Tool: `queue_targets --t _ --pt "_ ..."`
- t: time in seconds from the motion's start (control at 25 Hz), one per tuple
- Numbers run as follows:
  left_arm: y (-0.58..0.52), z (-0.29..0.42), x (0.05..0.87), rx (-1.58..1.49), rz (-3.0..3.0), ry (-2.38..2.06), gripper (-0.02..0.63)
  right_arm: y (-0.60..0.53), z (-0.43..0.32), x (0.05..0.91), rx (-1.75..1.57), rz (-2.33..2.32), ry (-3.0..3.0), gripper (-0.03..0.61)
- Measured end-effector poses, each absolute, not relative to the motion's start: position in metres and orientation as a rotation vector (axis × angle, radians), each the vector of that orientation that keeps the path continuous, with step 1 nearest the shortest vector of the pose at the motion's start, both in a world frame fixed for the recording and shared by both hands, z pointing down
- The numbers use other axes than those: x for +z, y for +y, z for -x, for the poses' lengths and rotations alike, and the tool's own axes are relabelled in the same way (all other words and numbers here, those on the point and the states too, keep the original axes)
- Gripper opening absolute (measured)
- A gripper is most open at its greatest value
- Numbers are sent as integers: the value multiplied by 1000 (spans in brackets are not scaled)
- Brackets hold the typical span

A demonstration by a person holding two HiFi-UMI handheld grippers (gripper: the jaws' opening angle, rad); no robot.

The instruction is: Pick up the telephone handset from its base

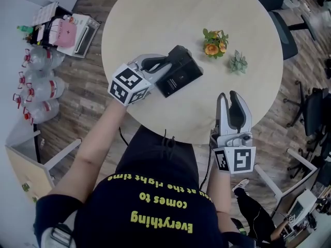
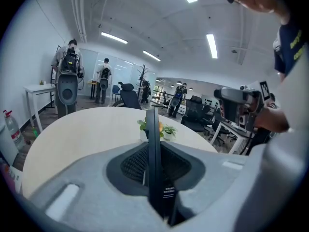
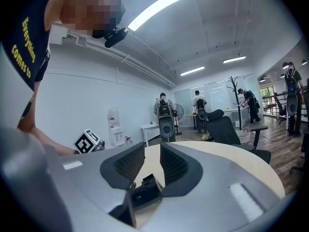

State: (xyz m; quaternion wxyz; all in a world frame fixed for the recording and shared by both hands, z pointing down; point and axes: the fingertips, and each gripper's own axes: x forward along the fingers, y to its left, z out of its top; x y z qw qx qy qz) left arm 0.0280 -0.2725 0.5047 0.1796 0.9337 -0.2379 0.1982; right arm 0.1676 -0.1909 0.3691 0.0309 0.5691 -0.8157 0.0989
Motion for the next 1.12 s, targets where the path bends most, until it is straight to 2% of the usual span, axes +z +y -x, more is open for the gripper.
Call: queue_targets --t 0.88,1.12 --pt "-246 5 338 188 -2859 -1064 80 -168 -158 286 86 -1694 -2664 12" --pt "-231 13 306 98 -2890 -1126 80 -163 -159 267 17 -1689 -2683 12"
